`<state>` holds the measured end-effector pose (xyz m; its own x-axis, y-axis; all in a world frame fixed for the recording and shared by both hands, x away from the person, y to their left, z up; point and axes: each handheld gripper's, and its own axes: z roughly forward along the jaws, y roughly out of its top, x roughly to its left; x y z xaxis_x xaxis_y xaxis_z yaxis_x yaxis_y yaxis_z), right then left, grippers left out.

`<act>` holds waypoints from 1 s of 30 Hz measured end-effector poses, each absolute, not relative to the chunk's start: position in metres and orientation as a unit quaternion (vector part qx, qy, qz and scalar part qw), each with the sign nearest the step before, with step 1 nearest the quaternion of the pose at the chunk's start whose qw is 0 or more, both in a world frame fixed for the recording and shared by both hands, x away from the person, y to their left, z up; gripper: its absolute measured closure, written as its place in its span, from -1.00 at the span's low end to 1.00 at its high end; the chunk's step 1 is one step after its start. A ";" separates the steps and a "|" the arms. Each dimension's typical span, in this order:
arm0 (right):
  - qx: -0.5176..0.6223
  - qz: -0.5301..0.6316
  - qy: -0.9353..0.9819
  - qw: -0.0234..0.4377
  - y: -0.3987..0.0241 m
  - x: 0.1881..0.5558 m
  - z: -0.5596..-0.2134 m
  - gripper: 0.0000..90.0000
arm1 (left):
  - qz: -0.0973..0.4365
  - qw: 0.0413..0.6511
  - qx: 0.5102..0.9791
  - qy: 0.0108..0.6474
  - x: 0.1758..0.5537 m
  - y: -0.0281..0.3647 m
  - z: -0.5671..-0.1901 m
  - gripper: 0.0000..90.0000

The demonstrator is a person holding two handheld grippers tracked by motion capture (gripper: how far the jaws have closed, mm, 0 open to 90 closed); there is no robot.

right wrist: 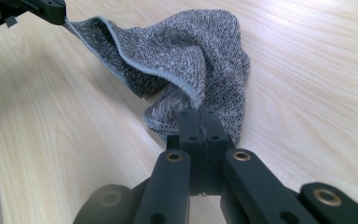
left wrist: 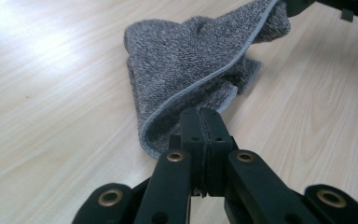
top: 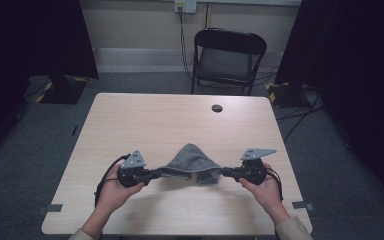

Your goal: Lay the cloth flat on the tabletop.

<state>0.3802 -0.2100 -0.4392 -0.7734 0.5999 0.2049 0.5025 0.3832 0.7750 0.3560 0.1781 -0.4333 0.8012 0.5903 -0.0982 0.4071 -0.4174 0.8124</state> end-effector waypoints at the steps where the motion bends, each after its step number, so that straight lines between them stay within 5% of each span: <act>1: 0.333 0.446 0.829 0.054 -0.210 0.381 -0.437 1.00 | 0.104 0.452 0.834 0.300 0.357 0.179 -0.431 0.99; 30: 0.362 0.440 0.821 0.031 -0.218 0.413 -0.393 1.00 | 0.128 0.444 0.825 0.325 0.401 0.195 -0.398 0.99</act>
<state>0.4132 -0.2182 -0.3931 -0.7356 0.6225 0.2673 0.5671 0.3500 0.7456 0.4008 0.1954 -0.3981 0.7555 0.6505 -0.0782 0.4233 -0.3936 0.8160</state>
